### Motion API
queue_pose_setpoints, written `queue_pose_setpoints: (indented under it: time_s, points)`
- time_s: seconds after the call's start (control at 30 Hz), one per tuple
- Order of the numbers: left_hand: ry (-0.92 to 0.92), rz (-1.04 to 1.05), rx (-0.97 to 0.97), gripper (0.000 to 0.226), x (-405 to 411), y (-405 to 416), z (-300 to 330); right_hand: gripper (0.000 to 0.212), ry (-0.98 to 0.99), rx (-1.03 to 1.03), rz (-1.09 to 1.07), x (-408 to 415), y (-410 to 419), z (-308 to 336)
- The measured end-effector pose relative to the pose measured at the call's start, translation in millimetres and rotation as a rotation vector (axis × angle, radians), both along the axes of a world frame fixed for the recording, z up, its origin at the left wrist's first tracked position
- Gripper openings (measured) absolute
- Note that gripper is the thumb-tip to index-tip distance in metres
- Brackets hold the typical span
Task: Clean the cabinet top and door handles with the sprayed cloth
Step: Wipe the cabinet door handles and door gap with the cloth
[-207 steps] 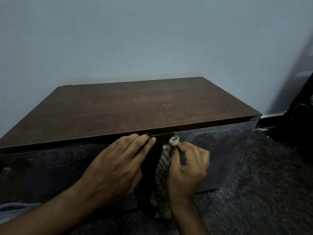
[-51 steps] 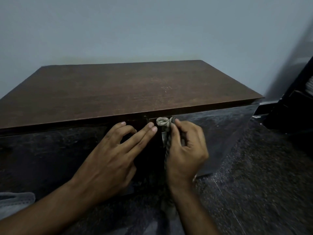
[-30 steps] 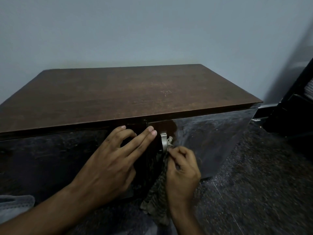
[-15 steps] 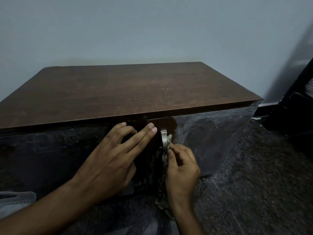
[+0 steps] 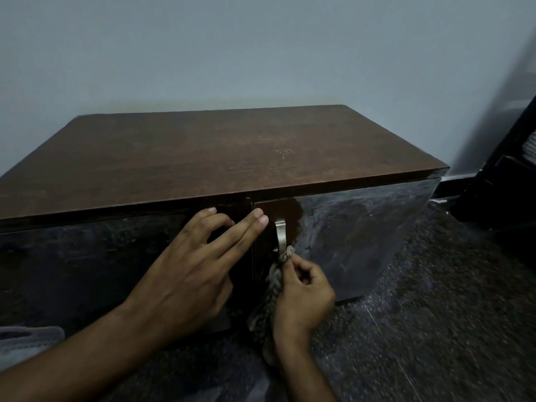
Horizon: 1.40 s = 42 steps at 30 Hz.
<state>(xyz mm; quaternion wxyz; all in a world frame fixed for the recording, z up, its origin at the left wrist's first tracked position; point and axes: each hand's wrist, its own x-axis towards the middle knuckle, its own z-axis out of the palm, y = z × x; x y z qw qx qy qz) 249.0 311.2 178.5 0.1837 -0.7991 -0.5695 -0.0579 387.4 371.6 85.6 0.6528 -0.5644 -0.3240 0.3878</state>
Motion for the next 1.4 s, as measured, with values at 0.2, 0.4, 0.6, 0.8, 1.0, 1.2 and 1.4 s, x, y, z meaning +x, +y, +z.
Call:
queue_pose_setpoints:
  time_s: [0.2,0.4,0.6,0.8,1.0,1.2,1.4]
  points:
    - [0.015,0.007,0.0,0.096,0,1,-3,0.03,-0.054,-0.078,0.166,-24,-13,-6]
    - [0.004,0.011,0.006,0.098,1,0,-2,0.028,-0.044,-0.004,0.008,9,5,9]
    - [0.011,0.014,0.014,0.097,3,0,-3,0.011,-0.28,0.376,-0.081,27,22,53]
    - [0.013,0.019,0.017,0.096,5,-1,-1,0.024,-0.287,0.187,-0.029,21,5,8]
    - [0.0,0.033,-0.01,0.102,5,-1,-2,0.012,-0.357,0.518,-0.052,15,14,64]
    - [0.003,0.039,-0.023,0.098,5,-2,0,0.013,-0.3,0.439,-0.09,23,20,53]
    - [-0.023,0.049,-0.041,0.103,6,-2,2,0.01,-0.392,0.562,-0.022,11,11,69]
